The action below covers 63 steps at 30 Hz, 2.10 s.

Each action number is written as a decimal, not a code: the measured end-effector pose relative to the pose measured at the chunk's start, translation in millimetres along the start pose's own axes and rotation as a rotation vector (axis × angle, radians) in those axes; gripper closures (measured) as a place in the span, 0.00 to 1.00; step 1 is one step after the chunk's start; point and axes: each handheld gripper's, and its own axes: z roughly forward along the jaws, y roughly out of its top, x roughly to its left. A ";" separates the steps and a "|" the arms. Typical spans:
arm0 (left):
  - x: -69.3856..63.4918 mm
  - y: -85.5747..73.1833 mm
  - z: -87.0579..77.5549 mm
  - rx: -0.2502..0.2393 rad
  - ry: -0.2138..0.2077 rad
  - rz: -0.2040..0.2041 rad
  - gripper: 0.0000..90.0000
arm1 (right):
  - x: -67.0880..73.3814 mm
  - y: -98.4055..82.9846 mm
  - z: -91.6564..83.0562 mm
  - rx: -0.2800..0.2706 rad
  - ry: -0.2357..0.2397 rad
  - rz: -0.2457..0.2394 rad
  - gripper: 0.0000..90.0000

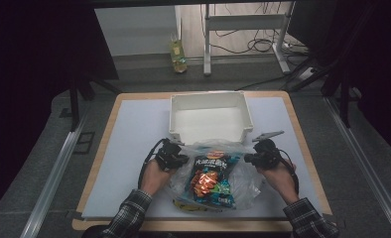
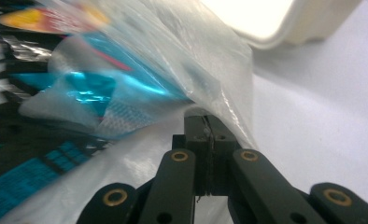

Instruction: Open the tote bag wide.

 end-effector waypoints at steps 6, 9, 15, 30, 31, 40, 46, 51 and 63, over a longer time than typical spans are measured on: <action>-22.1 -6.2 0.3 0.014 -0.098 0.030 0.92 | 7.3 -4.2 18.6 0.024 0.049 -0.015 0.99; -31.3 -12.5 -1.0 0.026 -0.138 0.038 0.93 | 13.6 -4.0 24.1 0.031 0.066 -0.031 0.99; -48.9 -30.1 -12.3 0.059 -0.220 0.038 0.90 | 22.7 -12.1 22.0 0.050 0.134 -0.043 0.99; -64.3 21.7 -32.6 0.018 0.045 0.131 0.84 | 15.6 10.1 -25.5 -0.044 -0.010 -0.099 0.98; -59.5 24.8 -28.8 0.021 0.067 0.117 0.84 | 13.5 13.7 -21.8 -0.032 -0.026 -0.100 0.98; -23.8 27.2 -4.4 0.038 0.208 0.071 0.88 | -2.6 17.1 11.5 0.011 -0.042 -0.064 0.99; 0.5 13.6 4.8 0.056 0.199 -0.006 0.91 | -10.6 10.3 29.3 0.053 -0.038 -0.028 0.99; 9.9 3.2 -0.5 0.033 0.161 -0.039 0.96 | -12.1 6.9 27.0 0.047 -0.032 -0.021 0.99; 18.8 -32.9 -27.3 0.036 0.053 -0.119 0.99 | -20.3 -14.7 6.6 0.060 -0.063 -0.011 0.99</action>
